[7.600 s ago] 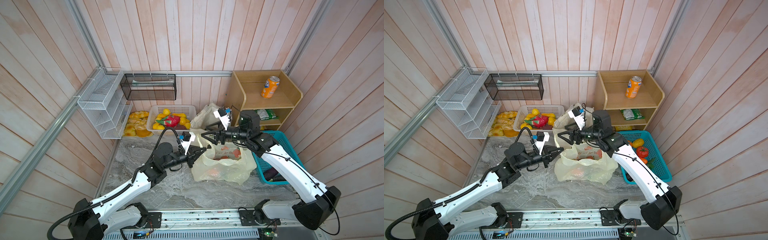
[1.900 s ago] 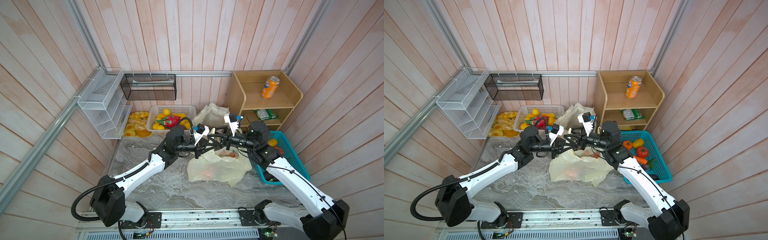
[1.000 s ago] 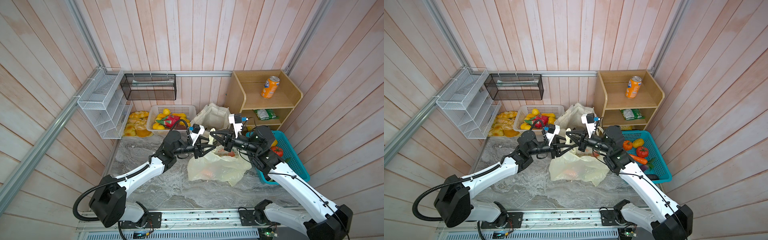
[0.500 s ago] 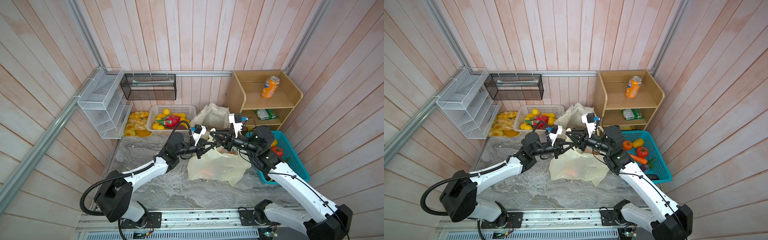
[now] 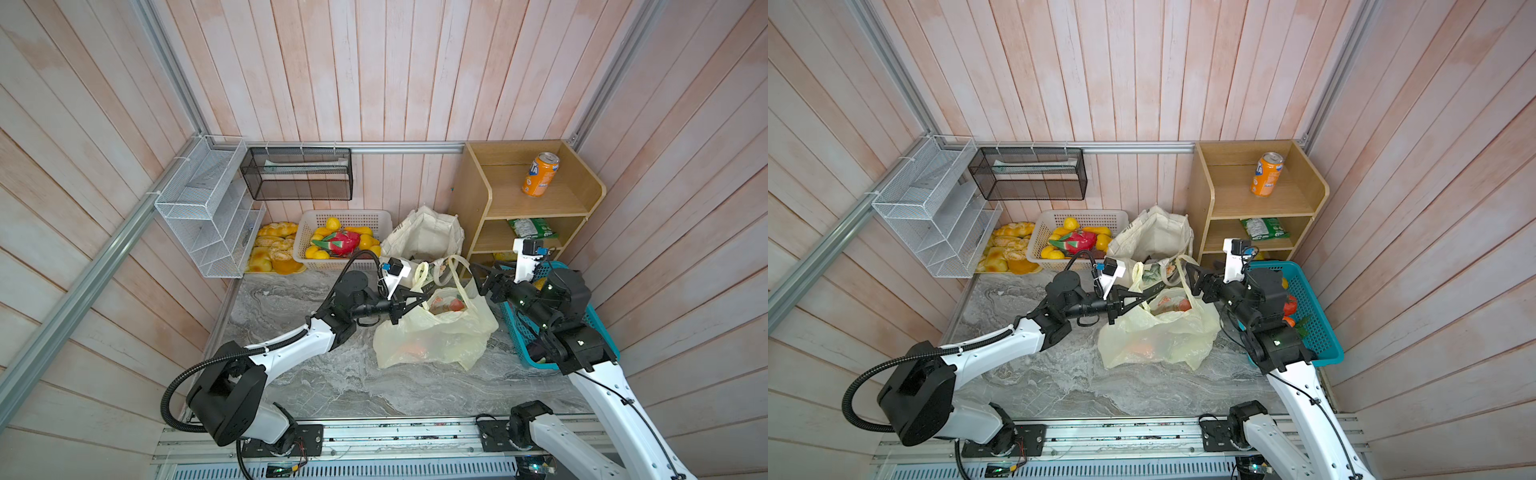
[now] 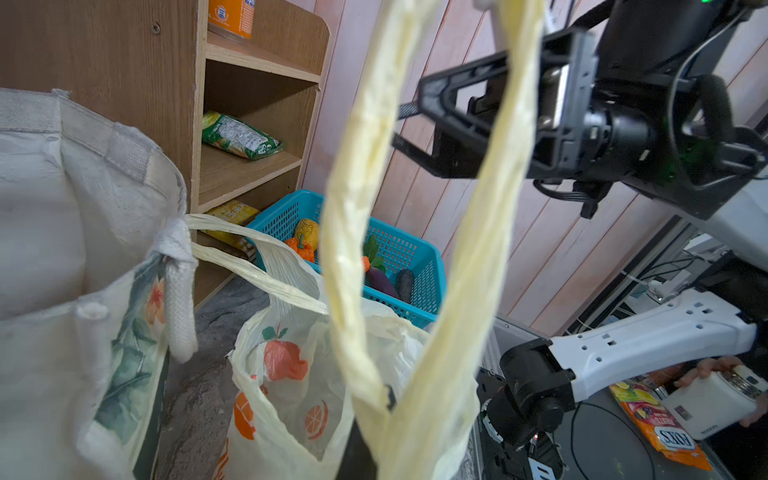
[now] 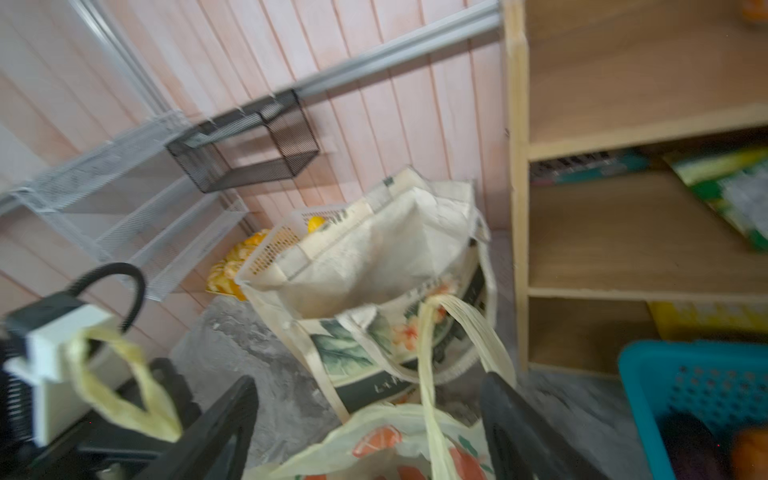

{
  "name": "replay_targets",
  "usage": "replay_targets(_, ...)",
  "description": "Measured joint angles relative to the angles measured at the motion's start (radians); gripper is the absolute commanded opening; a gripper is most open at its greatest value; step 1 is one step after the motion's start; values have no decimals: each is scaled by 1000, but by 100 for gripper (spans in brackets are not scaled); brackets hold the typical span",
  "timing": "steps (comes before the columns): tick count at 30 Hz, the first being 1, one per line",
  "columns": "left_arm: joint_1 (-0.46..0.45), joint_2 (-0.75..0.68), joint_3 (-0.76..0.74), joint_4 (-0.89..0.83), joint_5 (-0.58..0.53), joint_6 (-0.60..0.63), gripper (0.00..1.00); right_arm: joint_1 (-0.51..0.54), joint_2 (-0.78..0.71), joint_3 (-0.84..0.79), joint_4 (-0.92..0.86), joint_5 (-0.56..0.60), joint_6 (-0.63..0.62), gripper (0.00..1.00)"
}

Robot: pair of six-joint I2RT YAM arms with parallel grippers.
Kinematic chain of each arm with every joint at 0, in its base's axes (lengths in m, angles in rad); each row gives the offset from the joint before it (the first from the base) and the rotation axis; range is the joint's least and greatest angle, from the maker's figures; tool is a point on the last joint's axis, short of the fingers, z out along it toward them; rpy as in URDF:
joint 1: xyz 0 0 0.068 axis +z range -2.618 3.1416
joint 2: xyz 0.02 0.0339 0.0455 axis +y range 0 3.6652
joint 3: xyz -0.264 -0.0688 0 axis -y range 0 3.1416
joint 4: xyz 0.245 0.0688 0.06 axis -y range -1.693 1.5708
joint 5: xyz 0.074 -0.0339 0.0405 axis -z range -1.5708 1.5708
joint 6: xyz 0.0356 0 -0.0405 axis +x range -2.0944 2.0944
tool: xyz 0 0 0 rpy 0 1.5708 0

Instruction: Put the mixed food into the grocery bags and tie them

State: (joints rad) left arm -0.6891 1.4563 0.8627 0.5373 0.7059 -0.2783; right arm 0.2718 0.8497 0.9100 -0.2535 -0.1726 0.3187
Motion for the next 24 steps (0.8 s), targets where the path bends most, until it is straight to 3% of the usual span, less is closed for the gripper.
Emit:
replay_targets(6,0,-15,-9,-6,0,14,0,-1,135,-18,-52,47,-16,81)
replay_targets(17,2,-32,-24,-25,0,43,0,0,440,75,6,-28,-29,68)
replay_targets(20,3,-32,-24,-26,-1,49,0,-1,492,111,28,-53,-21,49)
replay_targets(22,3,-32,-24,-27,-1,49,0,0,524,137,33,-69,-24,25)
replay_targets(24,3,-35,-24,-32,-12,47,0,0,544,157,36,-80,-26,6)
